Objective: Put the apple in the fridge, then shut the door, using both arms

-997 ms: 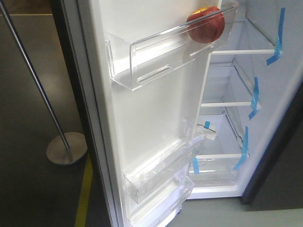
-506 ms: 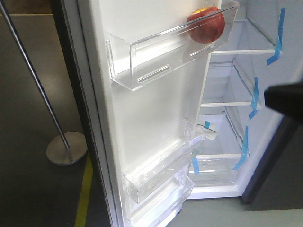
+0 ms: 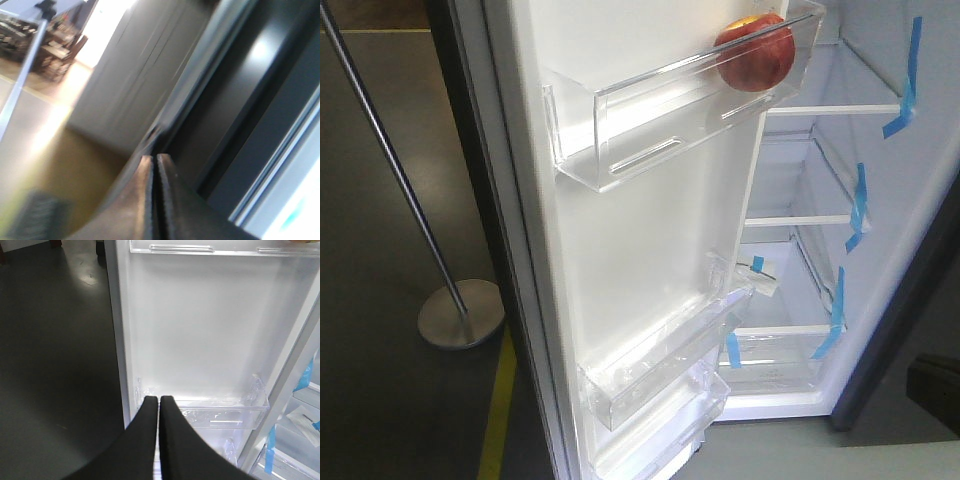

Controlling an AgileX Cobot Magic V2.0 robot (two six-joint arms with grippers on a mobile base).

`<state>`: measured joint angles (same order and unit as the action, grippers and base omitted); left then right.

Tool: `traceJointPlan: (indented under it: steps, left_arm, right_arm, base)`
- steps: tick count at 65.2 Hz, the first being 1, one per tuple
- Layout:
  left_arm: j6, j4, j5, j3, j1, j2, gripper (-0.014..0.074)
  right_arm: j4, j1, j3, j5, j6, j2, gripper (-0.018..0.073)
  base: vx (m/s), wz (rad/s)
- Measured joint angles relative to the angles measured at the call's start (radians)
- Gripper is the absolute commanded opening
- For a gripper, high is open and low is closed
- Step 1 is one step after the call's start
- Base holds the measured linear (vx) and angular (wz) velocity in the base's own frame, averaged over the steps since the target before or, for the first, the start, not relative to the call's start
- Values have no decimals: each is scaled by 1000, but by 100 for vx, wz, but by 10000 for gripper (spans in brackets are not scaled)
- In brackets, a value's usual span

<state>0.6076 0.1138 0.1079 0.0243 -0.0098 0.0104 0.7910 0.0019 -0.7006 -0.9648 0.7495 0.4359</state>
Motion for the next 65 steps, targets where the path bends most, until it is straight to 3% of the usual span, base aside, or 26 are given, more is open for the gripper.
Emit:
traceJointPlan:
  steps: [9, 16, 32, 65]
  left_arm:
    - [1, 215, 60, -2, 0, 0, -7]
    - [3, 289, 63, -36, 0, 0, -7]
    - [3, 310, 40, -211, 0, -53, -7]
    - [3, 304, 31, -743, 0, -673, -7]
  right_arm:
    - [0, 0, 3, 2, -9, 0, -4]
    - [0, 0, 3, 2, -15, 0, -4]
    - [0, 0, 3, 2, -15, 0, -4]
    - [0, 0, 3, -14, -15, 0, -4]
  base:
    - [0, 0]
    - [0, 0]
    - [0, 0]
    - [0, 0]
